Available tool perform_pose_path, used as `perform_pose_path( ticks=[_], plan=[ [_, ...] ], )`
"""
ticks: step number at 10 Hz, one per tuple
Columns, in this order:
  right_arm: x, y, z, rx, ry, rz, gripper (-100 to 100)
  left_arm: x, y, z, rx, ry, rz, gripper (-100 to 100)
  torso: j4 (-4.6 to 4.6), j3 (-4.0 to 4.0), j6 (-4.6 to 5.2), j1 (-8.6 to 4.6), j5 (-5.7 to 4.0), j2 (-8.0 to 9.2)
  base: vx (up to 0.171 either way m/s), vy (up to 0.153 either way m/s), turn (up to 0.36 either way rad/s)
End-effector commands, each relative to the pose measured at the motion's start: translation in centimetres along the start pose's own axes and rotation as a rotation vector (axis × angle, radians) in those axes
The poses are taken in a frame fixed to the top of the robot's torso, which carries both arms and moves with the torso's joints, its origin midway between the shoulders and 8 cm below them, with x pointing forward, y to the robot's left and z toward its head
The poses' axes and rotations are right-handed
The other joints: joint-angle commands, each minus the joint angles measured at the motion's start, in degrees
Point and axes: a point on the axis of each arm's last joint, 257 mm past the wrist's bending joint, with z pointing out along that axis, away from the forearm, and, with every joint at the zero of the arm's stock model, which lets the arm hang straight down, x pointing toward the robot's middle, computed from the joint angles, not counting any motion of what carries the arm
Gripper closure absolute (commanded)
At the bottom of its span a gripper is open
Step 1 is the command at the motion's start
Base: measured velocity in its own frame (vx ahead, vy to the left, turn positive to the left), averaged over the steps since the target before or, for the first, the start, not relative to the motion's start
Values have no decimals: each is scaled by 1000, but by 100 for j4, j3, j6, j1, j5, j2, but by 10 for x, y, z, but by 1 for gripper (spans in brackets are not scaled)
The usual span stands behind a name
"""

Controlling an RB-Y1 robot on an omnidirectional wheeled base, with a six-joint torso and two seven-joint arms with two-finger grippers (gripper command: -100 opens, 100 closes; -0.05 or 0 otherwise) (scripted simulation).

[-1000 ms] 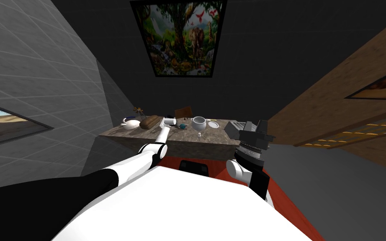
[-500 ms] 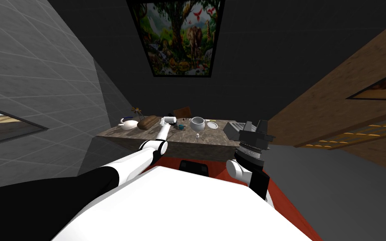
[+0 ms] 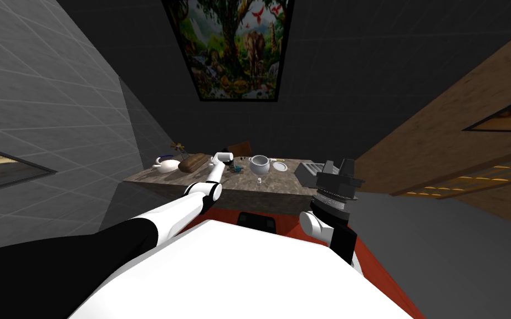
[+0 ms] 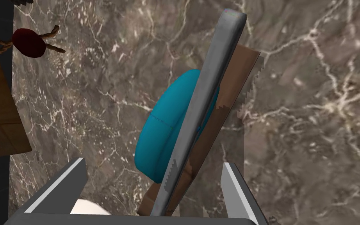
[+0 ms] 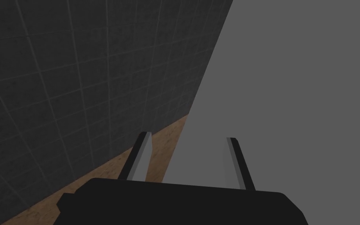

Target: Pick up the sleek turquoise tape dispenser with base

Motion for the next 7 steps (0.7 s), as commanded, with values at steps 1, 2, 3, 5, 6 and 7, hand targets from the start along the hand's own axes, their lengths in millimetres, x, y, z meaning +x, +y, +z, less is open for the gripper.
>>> perform_pose_path(
  ticks=[1, 2, 3, 5, 6, 7],
  plan=[
    [0, 0, 0, 0, 0, 0, 0, 0, 0, 0, 0, 0, 0, -100, 0, 0, 0, 0, 0, 0, 10, -18, 4],
    [0, 0, 0, 0, 0, 0, 0, 0, 1, 0, -4, -1, -1, 0, 1, 3, 0, 8, 2, 6, 0, 0, 0],
    [0, 0, 0, 0, 0, 0, 0, -2, 6, 9, -3, -1, -1, -100, 2, 6, 0, 13, 3, 10, 29, -2, -1],
    [0, 0, 0, 0, 0, 0, 0, -3, 11, 17, -3, 0, 0, -100, 0, 0, -1, 18, 4, 0, 41, 6, 0],
    [0, 0, 0, 0, 0, 0, 0, -2, 10, 15, -5, -1, -1, -100, -1, -2, -1, 19, 5, -3, 20, 2, 0],
    [0, 0, 0, 0, 0, 0, 0, -2, 10, 15, -3, 0, 0, 100, 0, 1, -1, 18, 4, 2, 0, 0, 0]
  ],
)
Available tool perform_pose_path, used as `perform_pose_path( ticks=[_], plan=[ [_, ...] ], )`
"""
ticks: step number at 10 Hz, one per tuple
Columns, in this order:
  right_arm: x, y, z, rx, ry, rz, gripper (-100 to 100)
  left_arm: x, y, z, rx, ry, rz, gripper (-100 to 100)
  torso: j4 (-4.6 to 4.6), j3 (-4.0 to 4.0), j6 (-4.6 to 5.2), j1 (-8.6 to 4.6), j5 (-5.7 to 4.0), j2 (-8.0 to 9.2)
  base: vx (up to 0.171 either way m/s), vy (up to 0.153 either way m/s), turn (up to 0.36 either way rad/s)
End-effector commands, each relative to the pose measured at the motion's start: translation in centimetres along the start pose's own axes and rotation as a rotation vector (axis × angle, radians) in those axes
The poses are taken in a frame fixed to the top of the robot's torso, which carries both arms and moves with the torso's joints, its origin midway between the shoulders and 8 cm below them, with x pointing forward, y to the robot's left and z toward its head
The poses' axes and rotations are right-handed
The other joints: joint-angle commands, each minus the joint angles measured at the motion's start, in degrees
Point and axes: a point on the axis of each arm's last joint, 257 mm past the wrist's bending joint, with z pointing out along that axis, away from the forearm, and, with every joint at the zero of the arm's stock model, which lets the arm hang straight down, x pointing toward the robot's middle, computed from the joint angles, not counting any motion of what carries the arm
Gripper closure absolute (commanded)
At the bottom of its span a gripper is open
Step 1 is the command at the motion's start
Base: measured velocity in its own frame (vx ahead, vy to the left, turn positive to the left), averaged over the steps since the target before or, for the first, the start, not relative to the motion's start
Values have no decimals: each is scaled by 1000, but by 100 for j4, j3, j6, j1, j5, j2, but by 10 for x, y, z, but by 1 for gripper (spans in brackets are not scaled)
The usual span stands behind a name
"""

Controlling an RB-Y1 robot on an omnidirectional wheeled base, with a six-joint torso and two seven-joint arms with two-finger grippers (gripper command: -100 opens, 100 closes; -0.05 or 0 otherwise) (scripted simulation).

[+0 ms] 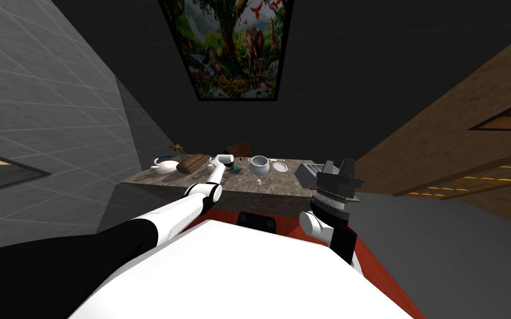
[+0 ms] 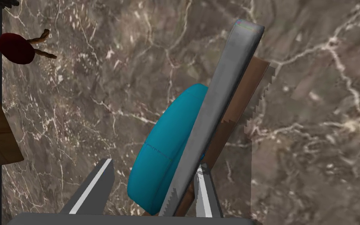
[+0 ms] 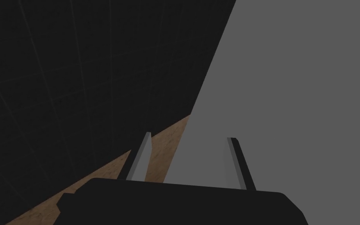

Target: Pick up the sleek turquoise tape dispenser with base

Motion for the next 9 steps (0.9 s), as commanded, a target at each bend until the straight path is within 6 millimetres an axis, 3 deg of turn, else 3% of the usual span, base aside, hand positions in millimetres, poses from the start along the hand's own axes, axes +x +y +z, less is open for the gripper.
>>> perform_pose_path(
  ticks=[1, 4, 5, 6, 8, 9],
  plan=[
    [0, 0, 0, 0, 0, 0, 0, 0, 0, 0, 0, 0, 0, 100, 0, 0, 0, 0, 0, 0, 0, 0, 0],
    [0, 0, 0, 0, 0, 0, 0, 0, 0, 0, 0, 0, 1, 100, 1, 3, -2, 1, 1, 4, 0, 0, 0],
    [0, 0, 0, 0, 0, 0, 0, 0, 0, 0, 0, 0, 1, 0, 1, 3, -2, 0, 1, 5, 0, 0, 0],
    [0, 0, 0, 0, 0, 0, 0, 1, -6, -9, 1, 0, 0, 100, 1, 3, -2, 0, 1, 6, -25, -2, 1],
    [0, 0, 0, 0, 0, 0, 0, 1, -7, -10, 4, 0, 0, 100, 7, 14, -2, -4, -2, 23, -28, -5, 2],
    [0, 0, 0, 0, 0, 0, 0, 1, -7, -11, 2, 0, 0, 0, 5, 12, -2, -4, -1, 18, 0, 0, 0]
  ],
)
